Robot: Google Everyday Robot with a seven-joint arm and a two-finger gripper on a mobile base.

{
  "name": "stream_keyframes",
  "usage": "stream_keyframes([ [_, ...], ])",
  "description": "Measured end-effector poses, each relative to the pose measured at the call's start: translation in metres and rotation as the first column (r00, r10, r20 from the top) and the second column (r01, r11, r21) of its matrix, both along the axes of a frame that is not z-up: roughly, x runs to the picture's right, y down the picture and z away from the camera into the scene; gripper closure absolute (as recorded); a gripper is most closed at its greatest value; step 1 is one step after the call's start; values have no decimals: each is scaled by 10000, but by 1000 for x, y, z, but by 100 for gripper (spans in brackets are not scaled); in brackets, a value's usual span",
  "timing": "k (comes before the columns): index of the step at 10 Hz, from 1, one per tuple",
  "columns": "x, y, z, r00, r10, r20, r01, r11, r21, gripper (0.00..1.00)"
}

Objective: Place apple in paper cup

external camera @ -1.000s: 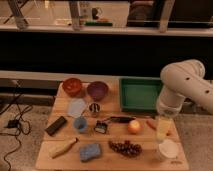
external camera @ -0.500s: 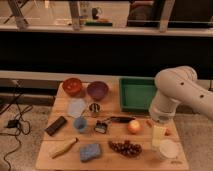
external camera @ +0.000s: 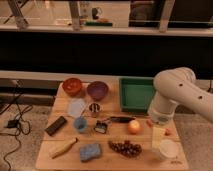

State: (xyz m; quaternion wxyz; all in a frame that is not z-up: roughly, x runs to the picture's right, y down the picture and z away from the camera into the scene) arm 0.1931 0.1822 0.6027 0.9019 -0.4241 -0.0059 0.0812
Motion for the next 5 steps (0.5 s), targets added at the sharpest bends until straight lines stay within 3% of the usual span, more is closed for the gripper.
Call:
stream_keyframes([
  [3,-48,21,3,9934,-711,896,717,9974,-36,0],
  [5,-85,32,5,9809,-1175,1550,1183,9930,41,0],
])
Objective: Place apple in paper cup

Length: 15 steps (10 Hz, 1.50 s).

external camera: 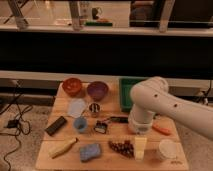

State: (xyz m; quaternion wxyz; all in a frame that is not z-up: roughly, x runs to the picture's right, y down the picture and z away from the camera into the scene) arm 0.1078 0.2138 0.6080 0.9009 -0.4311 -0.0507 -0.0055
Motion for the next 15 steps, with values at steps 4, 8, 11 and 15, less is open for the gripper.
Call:
stream_keyframes([
  [4,-43,9,14,9939,-741,815,727,9971,207,0],
  [8,-57,-7,51,9896,-1175,834,1139,9924,469,0],
  [11,-43,-17,76,9914,-1270,323,1253,9908,506,0],
  [15,-17,-15,97,9913,-1267,-367,1281,9909,404,0],
])
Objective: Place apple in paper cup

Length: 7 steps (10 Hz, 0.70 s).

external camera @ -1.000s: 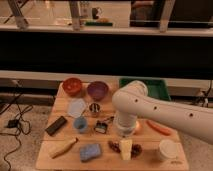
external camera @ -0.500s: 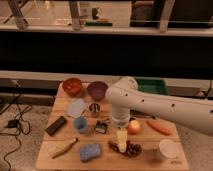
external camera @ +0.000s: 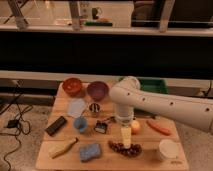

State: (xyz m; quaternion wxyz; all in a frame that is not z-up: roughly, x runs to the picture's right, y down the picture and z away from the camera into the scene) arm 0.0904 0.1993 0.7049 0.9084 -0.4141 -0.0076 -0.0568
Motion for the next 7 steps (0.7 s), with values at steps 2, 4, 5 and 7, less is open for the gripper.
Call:
stream_keyframes([
  [2,6,7,5,9998,-94,-195,93,9999,-76,0],
  [4,2,17,9,9991,-308,-275,302,9992,-244,0],
  [5,1,17,9,9990,-351,-265,345,9991,-245,0],
  [7,1,17,10,9990,-346,-280,339,9991,-248,0],
])
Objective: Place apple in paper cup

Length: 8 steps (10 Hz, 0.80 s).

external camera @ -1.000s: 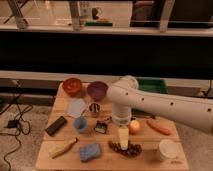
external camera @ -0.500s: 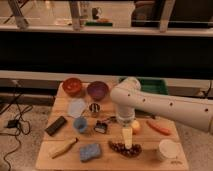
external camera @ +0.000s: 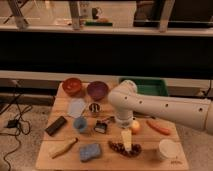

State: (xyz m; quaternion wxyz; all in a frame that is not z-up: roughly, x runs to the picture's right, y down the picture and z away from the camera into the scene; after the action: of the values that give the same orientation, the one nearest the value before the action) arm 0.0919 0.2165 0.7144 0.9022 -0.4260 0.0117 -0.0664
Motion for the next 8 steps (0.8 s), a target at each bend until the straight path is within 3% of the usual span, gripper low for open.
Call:
stream_keyframes([
  [4,1,1,1,9999,58,-133,-58,10000,26,0],
  [8,0,-9,41,9989,209,-421,-198,9995,259,0],
])
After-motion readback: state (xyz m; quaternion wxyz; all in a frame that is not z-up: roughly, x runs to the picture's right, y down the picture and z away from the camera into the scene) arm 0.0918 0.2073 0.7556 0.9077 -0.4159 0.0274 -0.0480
